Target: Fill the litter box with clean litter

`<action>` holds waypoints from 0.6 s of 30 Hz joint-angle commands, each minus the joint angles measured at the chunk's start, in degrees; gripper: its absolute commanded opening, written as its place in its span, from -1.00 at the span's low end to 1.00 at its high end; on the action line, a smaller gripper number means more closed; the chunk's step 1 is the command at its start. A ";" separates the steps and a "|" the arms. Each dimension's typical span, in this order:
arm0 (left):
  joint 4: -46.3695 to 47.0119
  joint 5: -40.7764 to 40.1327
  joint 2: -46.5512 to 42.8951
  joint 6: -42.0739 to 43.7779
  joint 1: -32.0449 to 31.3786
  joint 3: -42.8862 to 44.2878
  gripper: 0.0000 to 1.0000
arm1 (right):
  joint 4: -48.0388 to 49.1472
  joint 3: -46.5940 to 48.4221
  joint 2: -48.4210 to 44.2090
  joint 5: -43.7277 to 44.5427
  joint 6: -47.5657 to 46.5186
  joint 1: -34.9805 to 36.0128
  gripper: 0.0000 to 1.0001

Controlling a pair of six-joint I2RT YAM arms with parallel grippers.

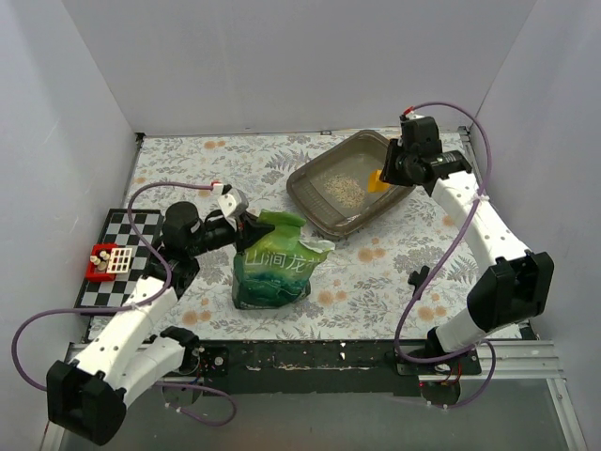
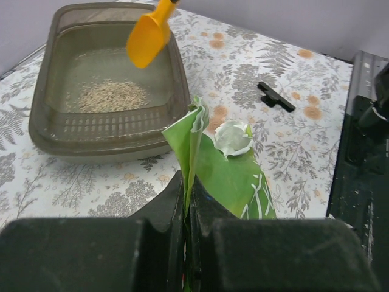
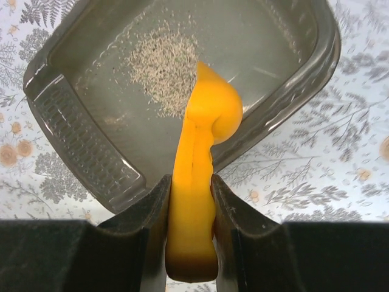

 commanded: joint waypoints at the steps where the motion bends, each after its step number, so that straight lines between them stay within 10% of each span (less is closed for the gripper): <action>1: 5.48 16.71 4.74 0.44 5.17 5.73 -1.00 | -6.33 11.56 2.77 2.41 -11.17 0.70 -0.97; 13: -20.42 45.21 22.32 20.20 15.20 27.63 -1.00 | -19.52 25.72 2.26 1.82 -16.90 7.99 -0.97; 18: -2.06 42.24 14.00 8.66 14.59 13.35 -1.00 | -21.19 21.87 -7.40 -10.02 -13.21 10.28 -0.97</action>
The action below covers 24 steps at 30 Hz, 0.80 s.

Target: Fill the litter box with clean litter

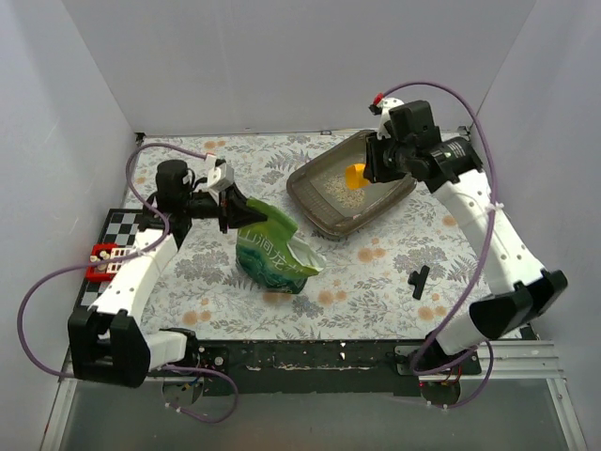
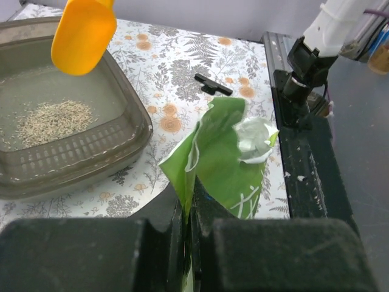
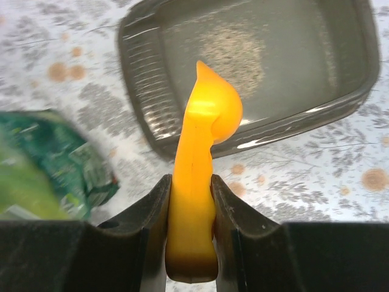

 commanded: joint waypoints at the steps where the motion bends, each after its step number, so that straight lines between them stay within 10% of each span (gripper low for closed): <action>1: 19.55 1.71 -12.35 -8.85 -0.80 -11.16 -1.00 | -3.23 -1.96 -11.87 -11.51 2.96 1.32 -0.97; 9: 25.24 -16.22 -23.18 -11.61 -4.05 -23.15 -1.00 | -0.87 -12.59 -27.08 -24.35 12.36 2.81 -0.97; 24: 26.38 -23.53 -23.98 -17.68 -6.07 -23.94 -1.00 | 6.69 -27.98 -35.44 -28.50 23.10 7.73 -0.97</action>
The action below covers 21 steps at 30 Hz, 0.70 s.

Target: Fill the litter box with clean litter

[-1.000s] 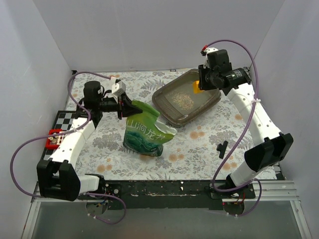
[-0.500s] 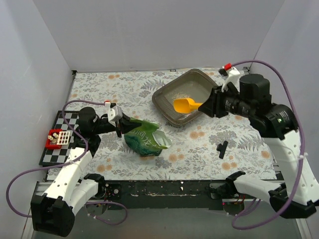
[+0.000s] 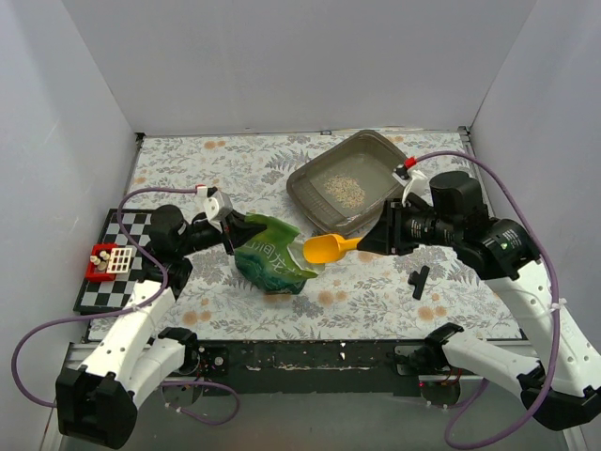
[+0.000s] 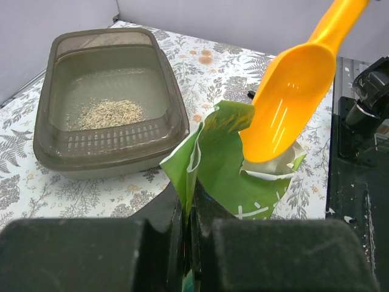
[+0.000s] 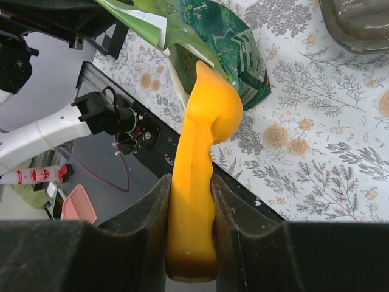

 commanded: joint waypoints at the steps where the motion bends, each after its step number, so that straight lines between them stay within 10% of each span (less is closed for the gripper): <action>1: 2.14 -2.35 -1.88 -2.51 -0.96 -0.82 -1.00 | 6.32 -1.56 -1.65 -0.28 3.23 1.79 -0.97; 21: 4.61 -16.58 -11.10 -9.89 -6.05 -9.08 -1.00 | 15.56 -10.97 8.80 20.02 22.65 14.01 -0.97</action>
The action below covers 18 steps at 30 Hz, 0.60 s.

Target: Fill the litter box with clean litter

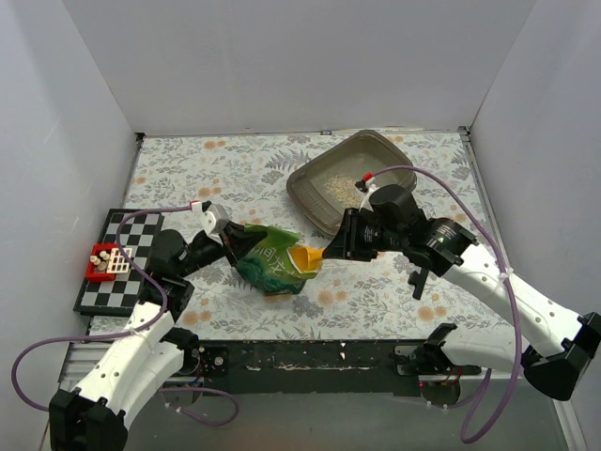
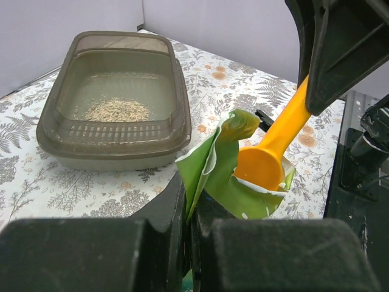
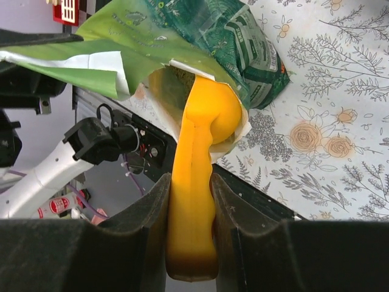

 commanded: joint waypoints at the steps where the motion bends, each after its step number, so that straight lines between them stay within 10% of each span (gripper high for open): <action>1: -1.01 -5.05 -2.71 -1.28 -1.14 -0.84 -1.00 | 2.05 -0.58 2.66 7.22 6.11 0.44 -0.97; 12: -2.51 -8.75 -3.59 1.18 -3.34 -1.19 -1.00 | 10.47 -9.10 10.31 5.99 9.19 0.70 -0.97; 18: -1.64 -7.78 -3.94 1.27 -3.60 -2.33 -1.00 | 30.31 -22.79 8.83 -0.76 10.77 -1.93 -0.97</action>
